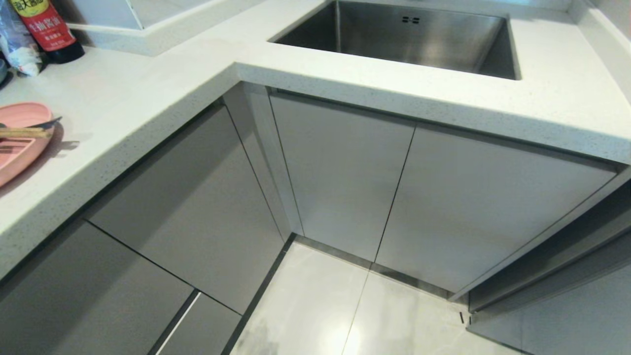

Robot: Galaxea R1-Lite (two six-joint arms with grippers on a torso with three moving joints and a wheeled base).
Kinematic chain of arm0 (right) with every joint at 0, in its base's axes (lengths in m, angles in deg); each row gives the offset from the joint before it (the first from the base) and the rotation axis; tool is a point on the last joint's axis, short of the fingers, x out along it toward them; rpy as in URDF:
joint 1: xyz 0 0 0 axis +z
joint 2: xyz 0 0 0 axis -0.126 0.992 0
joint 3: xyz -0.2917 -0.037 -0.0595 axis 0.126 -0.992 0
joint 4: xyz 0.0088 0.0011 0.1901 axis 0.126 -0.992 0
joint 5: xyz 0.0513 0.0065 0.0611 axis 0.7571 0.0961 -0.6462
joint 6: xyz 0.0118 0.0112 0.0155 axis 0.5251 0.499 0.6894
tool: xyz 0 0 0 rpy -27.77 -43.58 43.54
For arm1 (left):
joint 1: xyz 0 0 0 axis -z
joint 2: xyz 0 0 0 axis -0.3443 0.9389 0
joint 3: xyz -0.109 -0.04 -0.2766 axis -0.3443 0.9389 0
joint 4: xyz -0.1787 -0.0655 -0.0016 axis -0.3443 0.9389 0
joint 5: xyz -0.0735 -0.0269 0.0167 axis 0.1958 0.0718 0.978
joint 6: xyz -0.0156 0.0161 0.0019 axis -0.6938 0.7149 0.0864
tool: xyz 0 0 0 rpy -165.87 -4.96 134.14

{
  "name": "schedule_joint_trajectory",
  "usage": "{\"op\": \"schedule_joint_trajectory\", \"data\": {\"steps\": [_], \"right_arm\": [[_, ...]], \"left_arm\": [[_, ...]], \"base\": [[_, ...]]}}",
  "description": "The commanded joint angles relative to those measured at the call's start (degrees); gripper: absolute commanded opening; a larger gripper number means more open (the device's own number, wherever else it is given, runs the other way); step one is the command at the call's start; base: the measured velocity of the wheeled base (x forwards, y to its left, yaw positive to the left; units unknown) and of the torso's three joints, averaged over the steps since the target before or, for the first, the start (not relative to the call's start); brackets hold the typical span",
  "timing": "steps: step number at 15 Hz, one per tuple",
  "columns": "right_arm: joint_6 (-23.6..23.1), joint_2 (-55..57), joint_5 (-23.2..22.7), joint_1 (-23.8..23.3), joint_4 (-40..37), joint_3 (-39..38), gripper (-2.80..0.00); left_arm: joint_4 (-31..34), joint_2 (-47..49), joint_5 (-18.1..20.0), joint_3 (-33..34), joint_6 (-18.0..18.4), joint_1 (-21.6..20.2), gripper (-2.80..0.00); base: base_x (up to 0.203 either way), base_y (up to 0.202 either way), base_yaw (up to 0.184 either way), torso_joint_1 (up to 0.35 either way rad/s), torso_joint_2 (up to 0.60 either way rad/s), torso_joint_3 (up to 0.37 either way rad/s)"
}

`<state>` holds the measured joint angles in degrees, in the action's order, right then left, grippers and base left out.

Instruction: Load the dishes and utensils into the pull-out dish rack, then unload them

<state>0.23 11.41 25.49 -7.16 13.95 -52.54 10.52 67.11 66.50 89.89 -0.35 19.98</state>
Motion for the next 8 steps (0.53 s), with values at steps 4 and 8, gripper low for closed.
{"op": "schedule_joint_trajectory", "data": {"steps": [4,8], "right_arm": [[0.0,-0.1,0.0,0.0,0.0,0.0,-2.80],[0.0,0.0,0.0,0.0,0.0,0.0,-2.80]], "left_arm": [[-0.1,0.1,-0.4,0.0,-0.1,0.0,-2.80],[0.0,0.1,-0.4,0.0,-1.3,0.0,-2.80]], "base": [[0.000,0.000,0.000,-0.002,0.00,0.168],[0.000,0.000,0.000,0.002,0.00,0.200]]}}
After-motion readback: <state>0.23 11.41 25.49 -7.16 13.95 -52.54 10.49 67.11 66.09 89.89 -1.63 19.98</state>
